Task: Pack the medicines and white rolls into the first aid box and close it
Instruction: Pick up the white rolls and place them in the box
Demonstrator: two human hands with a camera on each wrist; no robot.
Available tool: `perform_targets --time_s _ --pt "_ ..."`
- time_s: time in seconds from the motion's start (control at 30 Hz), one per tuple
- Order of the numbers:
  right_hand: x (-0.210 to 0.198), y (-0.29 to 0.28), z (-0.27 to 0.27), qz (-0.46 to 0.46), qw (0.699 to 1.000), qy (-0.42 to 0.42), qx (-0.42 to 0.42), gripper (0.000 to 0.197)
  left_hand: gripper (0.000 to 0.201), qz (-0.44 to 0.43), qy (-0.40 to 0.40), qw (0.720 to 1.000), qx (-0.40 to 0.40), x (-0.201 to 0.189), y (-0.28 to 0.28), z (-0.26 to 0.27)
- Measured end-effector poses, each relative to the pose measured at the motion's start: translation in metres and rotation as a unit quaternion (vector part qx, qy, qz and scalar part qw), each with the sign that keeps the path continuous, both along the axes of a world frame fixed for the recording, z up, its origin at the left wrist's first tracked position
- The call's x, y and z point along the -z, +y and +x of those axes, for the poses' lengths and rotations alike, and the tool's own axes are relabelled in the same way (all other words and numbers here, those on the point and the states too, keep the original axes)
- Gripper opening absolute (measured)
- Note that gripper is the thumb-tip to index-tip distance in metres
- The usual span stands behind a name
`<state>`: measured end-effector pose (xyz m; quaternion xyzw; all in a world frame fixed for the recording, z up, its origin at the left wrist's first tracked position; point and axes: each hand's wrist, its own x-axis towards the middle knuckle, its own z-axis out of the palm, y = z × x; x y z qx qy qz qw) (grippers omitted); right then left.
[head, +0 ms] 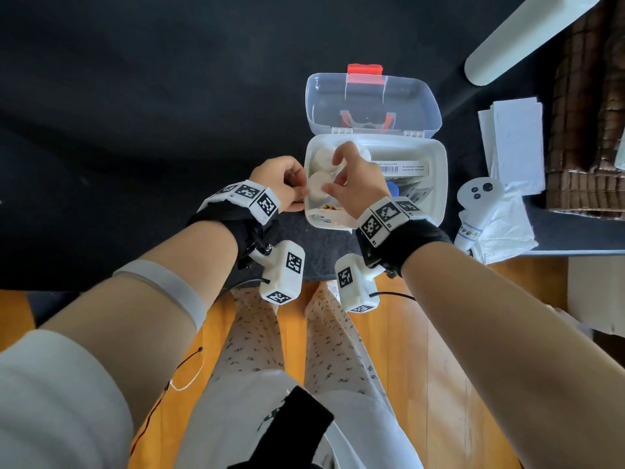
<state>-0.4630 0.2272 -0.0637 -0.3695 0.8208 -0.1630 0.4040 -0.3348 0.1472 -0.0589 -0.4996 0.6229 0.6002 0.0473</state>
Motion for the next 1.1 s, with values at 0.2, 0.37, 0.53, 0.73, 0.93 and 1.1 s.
perform_targets --time_s 0.2,0.37,0.53,0.73,0.93,1.1 --pt "-0.027 -0.018 -0.015 0.026 0.999 0.020 -0.010 0.024 0.014 0.034 -0.077 0.996 0.012 -0.007 -0.016 -0.007" --pt "-0.062 -0.074 -0.043 0.018 0.999 0.043 -0.023 0.022 0.016 0.006 -0.117 0.993 0.001 -0.033 -0.067 -0.020" --pt "-0.062 -0.141 -0.069 -0.011 0.999 0.051 0.008 0.005 0.018 -0.061 -0.104 0.992 -0.036 -0.040 -0.125 -0.027" --pt "-0.030 -0.205 -0.093 -0.015 0.998 0.064 0.022 0.015 0.033 -0.102 -0.166 0.981 -0.001 -0.015 -0.183 -0.028" --pt "0.019 -0.263 -0.126 -0.033 0.994 0.101 0.039 0.043 0.101 -0.022 -0.330 0.944 -0.001 0.041 -0.226 -0.054" --pt "0.047 -0.301 -0.149 -0.015 0.987 0.157 0.015 0.063 0.108 -0.027 -0.353 0.935 -0.021 0.066 -0.222 -0.077"
